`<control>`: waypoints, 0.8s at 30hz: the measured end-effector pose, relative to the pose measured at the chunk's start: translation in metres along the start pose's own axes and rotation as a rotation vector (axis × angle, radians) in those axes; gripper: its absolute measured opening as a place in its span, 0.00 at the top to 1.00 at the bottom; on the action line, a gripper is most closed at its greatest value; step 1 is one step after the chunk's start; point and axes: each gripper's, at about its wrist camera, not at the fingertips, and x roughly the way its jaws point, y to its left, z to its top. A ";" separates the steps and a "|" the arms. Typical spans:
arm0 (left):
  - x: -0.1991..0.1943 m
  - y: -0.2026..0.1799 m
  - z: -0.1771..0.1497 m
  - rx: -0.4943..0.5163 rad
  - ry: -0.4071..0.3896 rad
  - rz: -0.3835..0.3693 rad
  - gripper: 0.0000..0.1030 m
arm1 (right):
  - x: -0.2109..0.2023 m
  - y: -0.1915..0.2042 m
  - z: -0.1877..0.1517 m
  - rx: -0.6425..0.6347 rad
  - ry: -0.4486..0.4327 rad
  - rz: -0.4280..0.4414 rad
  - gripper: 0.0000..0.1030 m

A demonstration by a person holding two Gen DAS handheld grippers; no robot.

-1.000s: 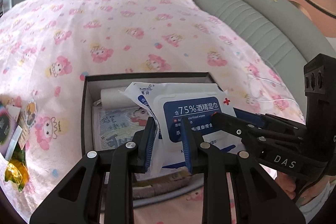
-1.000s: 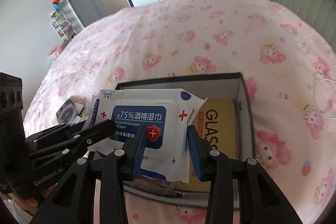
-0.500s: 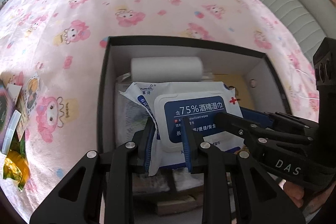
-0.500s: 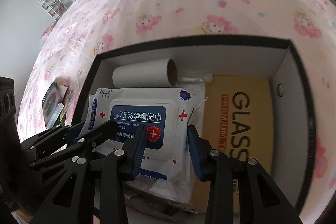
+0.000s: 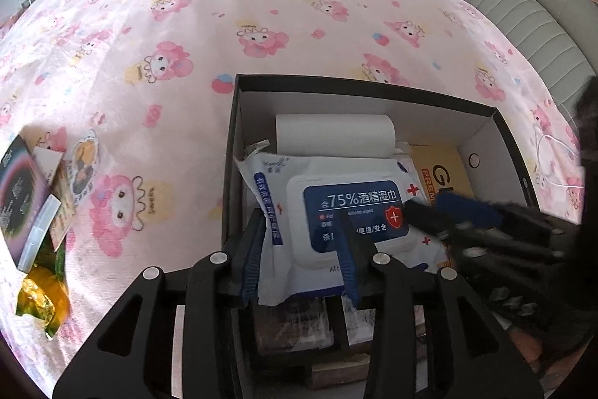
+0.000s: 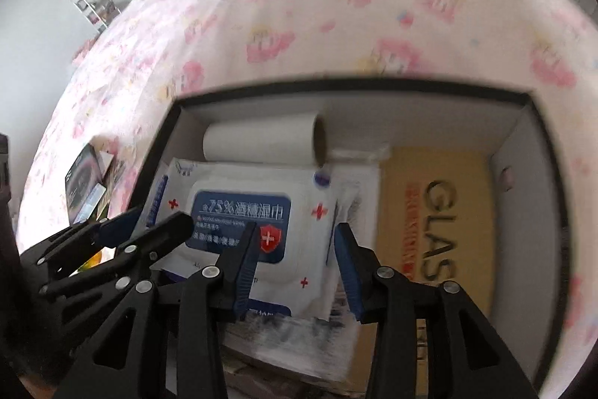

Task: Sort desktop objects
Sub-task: 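Lower the wipes packet into the shoebox beside the paper roll, then open the left tool and release the wipes packet in the shoebox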

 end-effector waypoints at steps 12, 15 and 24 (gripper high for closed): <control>-0.015 -0.020 -0.002 0.119 -0.021 -0.105 0.60 | 0.002 -0.026 -0.001 0.034 0.028 -0.053 0.66; 0.009 -0.022 -0.006 0.110 0.055 -0.100 0.67 | 0.012 -0.022 -0.001 0.036 0.055 -0.013 0.67; 0.015 -0.002 -0.005 0.052 0.066 -0.053 0.69 | 0.014 -0.008 0.002 0.011 0.047 0.019 0.70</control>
